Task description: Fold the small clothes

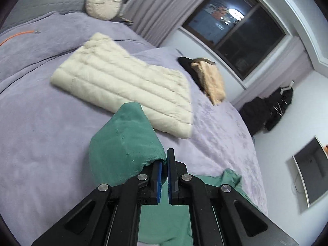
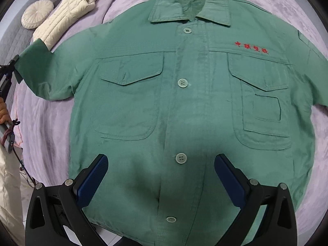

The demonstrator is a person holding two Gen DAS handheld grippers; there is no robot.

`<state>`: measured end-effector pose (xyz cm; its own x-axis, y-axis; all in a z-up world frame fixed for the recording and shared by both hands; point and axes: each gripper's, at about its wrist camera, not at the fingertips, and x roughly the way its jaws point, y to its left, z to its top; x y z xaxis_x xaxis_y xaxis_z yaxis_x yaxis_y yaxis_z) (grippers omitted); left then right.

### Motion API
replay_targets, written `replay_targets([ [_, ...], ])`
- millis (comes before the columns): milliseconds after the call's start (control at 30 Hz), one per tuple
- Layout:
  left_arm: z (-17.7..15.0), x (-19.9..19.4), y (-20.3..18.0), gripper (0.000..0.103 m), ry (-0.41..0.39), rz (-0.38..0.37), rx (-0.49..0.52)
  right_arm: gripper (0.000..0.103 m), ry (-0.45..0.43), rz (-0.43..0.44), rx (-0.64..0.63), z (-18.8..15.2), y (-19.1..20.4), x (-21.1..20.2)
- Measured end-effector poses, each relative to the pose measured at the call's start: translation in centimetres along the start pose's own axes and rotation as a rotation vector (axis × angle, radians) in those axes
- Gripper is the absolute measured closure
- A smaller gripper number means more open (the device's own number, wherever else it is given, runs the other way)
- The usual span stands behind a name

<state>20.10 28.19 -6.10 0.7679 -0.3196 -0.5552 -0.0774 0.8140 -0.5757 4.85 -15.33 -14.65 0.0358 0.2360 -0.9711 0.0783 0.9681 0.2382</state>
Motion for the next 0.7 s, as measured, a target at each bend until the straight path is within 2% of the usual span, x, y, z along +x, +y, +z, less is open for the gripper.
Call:
replay_targets([
  [100, -1.7, 2.4, -8.4, 0.098, 0.061, -0.091, 0.14, 0.0, -0.03, 0.012, 0.047, -0.1, -2.5, -1.1],
  [200, -5.4, 6.1, -16.6, 0.098, 0.157, -0.17, 0.268, 0.0, -0.056, 0.014, 0.102, -0.6, -5.5, -1.9],
  [300, -11.0, 10.7, -23.7, 0.098, 0.266, -0.185, 0.39, 0.0, -0.076, 0.01, 0.17, -0.9, -9.3, -2.3],
  [367, -15.5, 13.8, -26.7, 0.098, 0.334, -0.157, 0.475, 0.0, -0.079, 0.005, 0.213, -1.1, -11.6, -2.2],
  [500, -24.0, 18.2, -29.2, 0.098, 0.467, -0.06, 0.623, 0.0, -0.072, -0.023, 0.286, -2.2, -16.0, -1.3],
  [600, -27.8, 19.1, -29.4, 0.097, 0.49, 0.032, 0.743, 0.0, -0.066, -0.032, 0.321, -2.5, -18.6, -1.1],
  [667, -29.3, 19.1, -28.9, 0.096, 0.524, 0.061, 0.772, 0.0, -0.071, -0.037, 0.334, -2.6, -19.2, -0.9],
  [700, -29.5, 19.1, -28.6, 0.073, 0.555, 0.058, 0.77, 0.0, -0.076, -0.04, 0.336, -2.5, -19.3, -0.8],
])
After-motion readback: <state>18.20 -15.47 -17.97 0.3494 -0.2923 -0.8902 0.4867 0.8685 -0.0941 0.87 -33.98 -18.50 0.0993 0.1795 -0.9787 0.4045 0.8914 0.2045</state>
